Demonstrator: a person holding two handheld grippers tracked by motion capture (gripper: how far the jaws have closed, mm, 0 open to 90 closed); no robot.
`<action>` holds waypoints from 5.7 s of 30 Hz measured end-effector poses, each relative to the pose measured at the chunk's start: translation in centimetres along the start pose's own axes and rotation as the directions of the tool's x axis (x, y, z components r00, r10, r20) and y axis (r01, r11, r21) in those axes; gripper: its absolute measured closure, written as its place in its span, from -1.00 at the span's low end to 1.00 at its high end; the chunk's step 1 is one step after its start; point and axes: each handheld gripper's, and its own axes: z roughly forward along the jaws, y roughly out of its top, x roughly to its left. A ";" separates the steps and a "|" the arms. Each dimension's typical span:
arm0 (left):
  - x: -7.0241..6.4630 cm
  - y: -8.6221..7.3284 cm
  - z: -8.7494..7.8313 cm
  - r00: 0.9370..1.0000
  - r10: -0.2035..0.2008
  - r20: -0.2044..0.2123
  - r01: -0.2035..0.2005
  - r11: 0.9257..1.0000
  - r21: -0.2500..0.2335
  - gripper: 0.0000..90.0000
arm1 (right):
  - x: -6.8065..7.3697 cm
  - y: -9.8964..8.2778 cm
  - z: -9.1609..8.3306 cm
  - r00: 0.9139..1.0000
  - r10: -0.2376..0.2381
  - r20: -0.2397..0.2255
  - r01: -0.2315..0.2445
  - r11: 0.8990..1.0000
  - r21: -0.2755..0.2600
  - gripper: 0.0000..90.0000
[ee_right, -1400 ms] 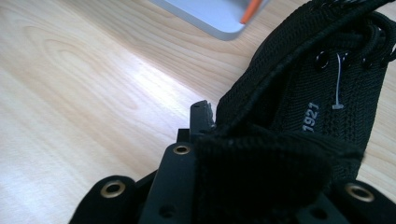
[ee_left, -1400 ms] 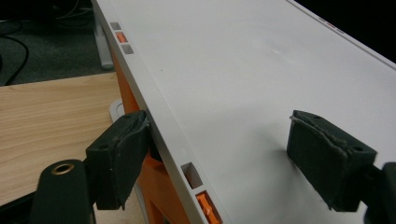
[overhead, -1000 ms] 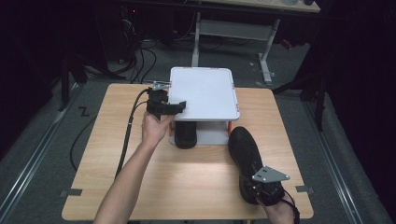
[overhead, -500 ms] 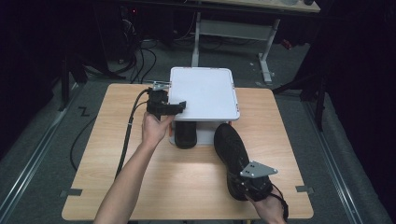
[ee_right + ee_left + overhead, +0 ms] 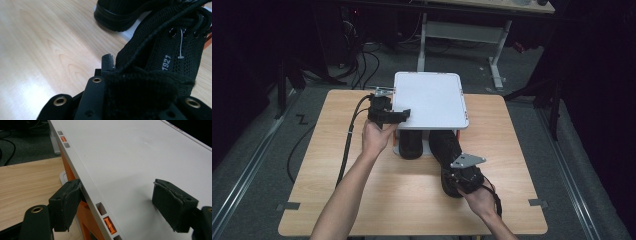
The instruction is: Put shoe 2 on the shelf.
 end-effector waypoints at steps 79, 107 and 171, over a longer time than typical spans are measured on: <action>0.1 0.0 -0.2 1.000 0.005 0.004 -0.005 1.000 0.002 -0.44 | -4.2 1.1 -1.5 0.975 0.207 0.079 -0.189 0.963 -0.190 0.04; 0.0 -0.1 -0.5 1.000 0.007 0.005 -0.007 1.000 0.002 -0.43 | -3.5 0.8 3.8 0.972 0.224 0.078 -0.217 0.972 -0.087 0.30; 0.0 1.1 -6.7 0.994 0.095 0.056 -0.088 0.988 -0.129 -0.35 | -10.0 -0.5 -4.2 0.941 0.329 0.081 -0.289 0.903 -0.318 0.02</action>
